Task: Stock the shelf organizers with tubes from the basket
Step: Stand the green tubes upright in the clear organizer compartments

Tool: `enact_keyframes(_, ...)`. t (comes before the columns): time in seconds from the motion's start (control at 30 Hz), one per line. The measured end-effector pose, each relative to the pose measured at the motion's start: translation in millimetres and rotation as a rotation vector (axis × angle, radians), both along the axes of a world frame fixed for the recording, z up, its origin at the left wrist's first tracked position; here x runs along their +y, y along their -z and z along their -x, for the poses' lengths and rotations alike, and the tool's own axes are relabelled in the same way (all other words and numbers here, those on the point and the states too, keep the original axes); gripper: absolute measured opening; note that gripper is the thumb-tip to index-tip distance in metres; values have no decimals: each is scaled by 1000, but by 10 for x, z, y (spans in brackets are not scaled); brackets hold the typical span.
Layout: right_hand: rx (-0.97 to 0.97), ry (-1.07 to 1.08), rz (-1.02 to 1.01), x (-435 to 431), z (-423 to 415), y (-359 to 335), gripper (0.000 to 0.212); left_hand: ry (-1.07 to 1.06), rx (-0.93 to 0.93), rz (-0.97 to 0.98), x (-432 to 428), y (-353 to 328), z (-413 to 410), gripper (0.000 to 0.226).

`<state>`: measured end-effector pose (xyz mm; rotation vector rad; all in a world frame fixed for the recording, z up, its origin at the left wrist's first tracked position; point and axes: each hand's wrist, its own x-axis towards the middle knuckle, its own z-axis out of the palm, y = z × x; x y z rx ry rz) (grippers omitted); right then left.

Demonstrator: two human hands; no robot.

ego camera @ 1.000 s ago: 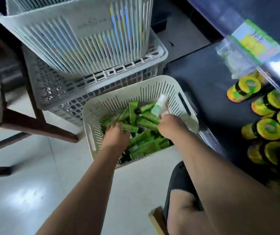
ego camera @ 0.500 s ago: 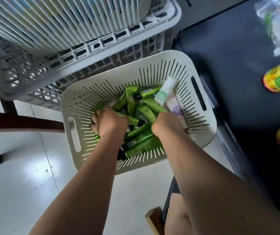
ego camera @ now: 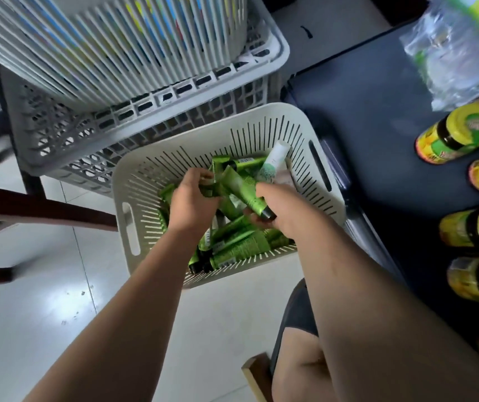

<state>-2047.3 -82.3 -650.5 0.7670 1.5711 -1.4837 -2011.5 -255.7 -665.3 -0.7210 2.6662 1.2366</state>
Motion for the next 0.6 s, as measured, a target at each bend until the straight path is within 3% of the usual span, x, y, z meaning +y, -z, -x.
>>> enact_keyframes(0.07, 5, 69, 98, 68, -3, -115, 10, -146, 33, -107, 15, -174, 34, 32)
enact_keyframes(0.17, 78, 116, 92, 160, 30, -326, 20, -201, 95, -236, -13, -428, 99, 27)
enact_keyframes(0.33, 371, 91, 89, 349, 51, -890, 11, -100, 234, -361, 28, -1004, 144, 28)
enact_keyframes(0.6, 667, 88, -45, 650, -134, -1991, 46, 149, 357, -507, 359, -2235, 46, 25)
